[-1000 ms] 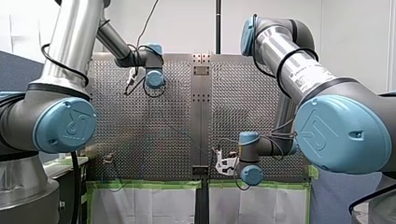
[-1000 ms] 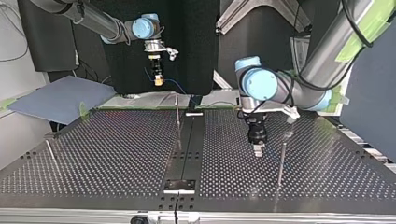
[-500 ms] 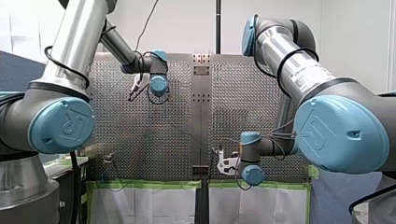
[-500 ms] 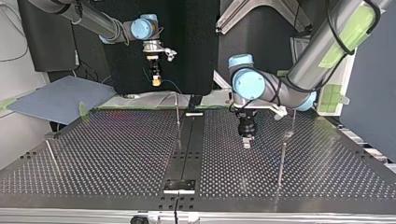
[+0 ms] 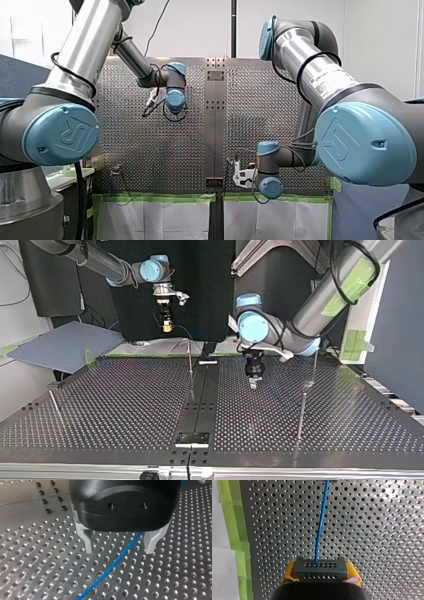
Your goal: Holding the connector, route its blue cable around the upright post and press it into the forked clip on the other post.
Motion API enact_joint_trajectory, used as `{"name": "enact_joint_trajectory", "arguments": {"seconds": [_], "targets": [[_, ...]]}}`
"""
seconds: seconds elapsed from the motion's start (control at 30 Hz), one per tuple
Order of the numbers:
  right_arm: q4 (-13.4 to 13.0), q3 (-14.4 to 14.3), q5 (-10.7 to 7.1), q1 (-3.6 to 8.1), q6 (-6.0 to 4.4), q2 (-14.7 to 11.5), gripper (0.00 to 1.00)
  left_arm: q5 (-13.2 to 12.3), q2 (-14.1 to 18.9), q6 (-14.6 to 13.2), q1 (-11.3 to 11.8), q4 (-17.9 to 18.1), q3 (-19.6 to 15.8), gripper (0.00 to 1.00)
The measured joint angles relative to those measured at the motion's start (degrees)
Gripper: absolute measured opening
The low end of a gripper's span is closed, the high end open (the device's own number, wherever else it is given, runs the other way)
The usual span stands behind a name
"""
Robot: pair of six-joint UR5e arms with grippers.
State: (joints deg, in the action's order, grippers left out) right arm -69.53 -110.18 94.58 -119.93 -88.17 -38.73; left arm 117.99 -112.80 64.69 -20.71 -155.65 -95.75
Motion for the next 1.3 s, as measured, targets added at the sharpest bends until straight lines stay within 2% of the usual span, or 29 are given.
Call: {"name": "enact_joint_trajectory", "arguments": {"seconds": [0.2, 0.53, 1.03, 1.3], "targets": [[0.0, 0.0, 0.0, 0.0, 0.0, 0.0, 0.0, 0.68, -0.55, 0.05, -0.7, -0.05, -1.01, 1.0], [0.26, -0.07, 0.0, 0.0, 0.16, 0.0, 0.0, 2.48, -4.53, 0.35, -2.64, 1.56, -1.3, 1.0], [0.36, -0.06, 0.0, 0.0, 0.18, 0.0, 0.0, 1.75, -11.54, 0.66, -3.28, 5.35, -1.34, 1.0], [0.44, -0.01, 0.0, 0.0, 0.18, 0.0, 0.0, 0.66, -15.04, 1.39, -3.57, 6.05, -1.35, 1.0]]}}
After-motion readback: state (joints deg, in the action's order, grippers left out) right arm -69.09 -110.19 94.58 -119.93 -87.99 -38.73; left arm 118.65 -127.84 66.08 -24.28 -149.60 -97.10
